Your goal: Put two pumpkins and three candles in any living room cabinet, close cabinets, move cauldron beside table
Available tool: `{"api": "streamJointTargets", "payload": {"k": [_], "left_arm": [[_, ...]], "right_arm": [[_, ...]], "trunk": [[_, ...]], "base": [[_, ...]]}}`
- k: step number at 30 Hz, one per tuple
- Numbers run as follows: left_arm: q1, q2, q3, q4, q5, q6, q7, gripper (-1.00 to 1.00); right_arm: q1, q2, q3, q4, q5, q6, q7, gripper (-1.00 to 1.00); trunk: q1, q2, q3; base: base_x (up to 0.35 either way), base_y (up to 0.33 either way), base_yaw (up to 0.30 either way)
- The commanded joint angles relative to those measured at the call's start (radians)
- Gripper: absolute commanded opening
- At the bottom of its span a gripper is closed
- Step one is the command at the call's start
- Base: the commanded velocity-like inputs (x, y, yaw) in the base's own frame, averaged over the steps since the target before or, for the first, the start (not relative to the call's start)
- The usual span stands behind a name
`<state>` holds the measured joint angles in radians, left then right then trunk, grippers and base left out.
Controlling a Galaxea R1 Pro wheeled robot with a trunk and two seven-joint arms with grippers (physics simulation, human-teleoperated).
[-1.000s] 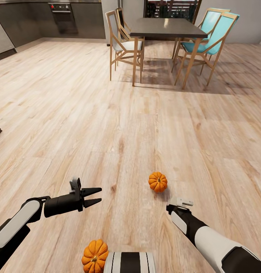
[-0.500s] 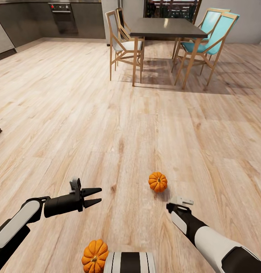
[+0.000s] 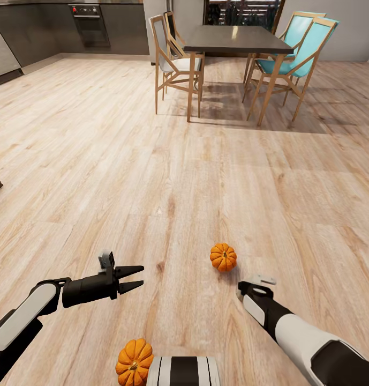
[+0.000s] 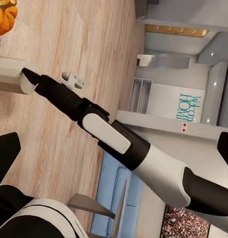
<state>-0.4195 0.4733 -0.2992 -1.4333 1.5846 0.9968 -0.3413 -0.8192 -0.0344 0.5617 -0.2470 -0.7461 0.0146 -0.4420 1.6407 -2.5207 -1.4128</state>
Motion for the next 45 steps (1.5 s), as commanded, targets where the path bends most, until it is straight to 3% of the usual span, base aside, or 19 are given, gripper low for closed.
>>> {"api": "streamJointTargets", "payload": {"k": [1, 7, 28, 36, 45], "left_arm": [[-0.001, 0.001, -0.001, 0.001, -0.006, 0.000, -0.008, 1.00], [0.000, 0.001, -0.001, 0.001, -0.005, 0.000, -0.008, 1.00], [-0.001, 0.001, -0.001, 0.000, -0.005, 0.000, -0.008, 1.00], [-0.001, 0.001, -0.001, 0.000, -0.005, 0.000, -0.008, 1.00], [0.000, 0.000, -0.001, 0.000, -0.006, -0.001, -0.007, 1.00]], "right_arm": [[-0.001, -0.001, 0.009, -0.001, -0.006, -0.002, -0.006, 1.00], [-0.003, 0.000, 0.009, 0.001, -0.004, -0.020, -0.006, 1.00], [-0.015, 0.005, 0.012, 0.001, 0.002, -0.026, -0.005, 1.00], [-0.015, 0.004, 0.014, 0.005, 0.001, -0.018, 0.039, 1.00], [-0.015, 0.001, 0.013, 0.021, -0.002, -0.020, 0.043, 1.00]], "trunk": [[0.000, 0.000, -0.001], [0.001, -0.001, -0.012], [0.001, -0.001, -0.012], [0.001, -0.001, -0.012], [0.001, -0.001, -0.012]], "base": [[0.000, 0.000, 0.000], [0.000, 0.000, 0.000], [0.000, 0.000, 0.000], [0.000, 0.000, 0.000], [0.000, 0.000, 0.000]]}}
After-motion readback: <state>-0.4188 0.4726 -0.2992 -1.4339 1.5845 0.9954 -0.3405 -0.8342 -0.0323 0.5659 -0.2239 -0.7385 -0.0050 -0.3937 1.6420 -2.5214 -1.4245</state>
